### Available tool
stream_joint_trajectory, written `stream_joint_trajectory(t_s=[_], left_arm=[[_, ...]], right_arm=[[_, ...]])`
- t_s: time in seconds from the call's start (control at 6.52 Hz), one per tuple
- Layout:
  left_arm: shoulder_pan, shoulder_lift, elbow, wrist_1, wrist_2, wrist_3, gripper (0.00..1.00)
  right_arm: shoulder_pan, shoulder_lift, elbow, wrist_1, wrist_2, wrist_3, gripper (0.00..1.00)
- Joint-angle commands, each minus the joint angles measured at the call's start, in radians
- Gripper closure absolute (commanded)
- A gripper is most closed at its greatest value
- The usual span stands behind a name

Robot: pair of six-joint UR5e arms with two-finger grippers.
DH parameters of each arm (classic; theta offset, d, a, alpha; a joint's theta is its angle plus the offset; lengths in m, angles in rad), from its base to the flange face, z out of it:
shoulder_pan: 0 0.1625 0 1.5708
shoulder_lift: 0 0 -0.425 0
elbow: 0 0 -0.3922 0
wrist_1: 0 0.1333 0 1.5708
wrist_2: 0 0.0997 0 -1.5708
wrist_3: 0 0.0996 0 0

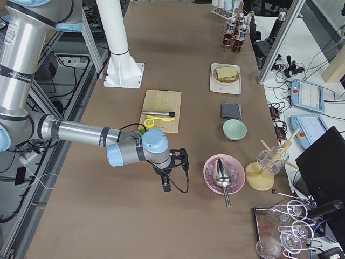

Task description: Make sandwich and place on tray

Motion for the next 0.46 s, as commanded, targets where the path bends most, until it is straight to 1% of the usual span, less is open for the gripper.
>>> stream_joint_trajectory(t_s=[0.0, 0.31], left_arm=[[0.001, 0.002, 0.003, -0.020, 0.000, -0.001, 0.02], [0.001, -0.003, 0.003, -0.024, 0.000, -0.001, 0.02]], right_arm=[[-0.002, -0.010, 0.005, -0.001, -0.002, -0.004, 0.00], [-0.003, -0.010, 0.005, -0.001, 0.009, -0.004, 0.00]])
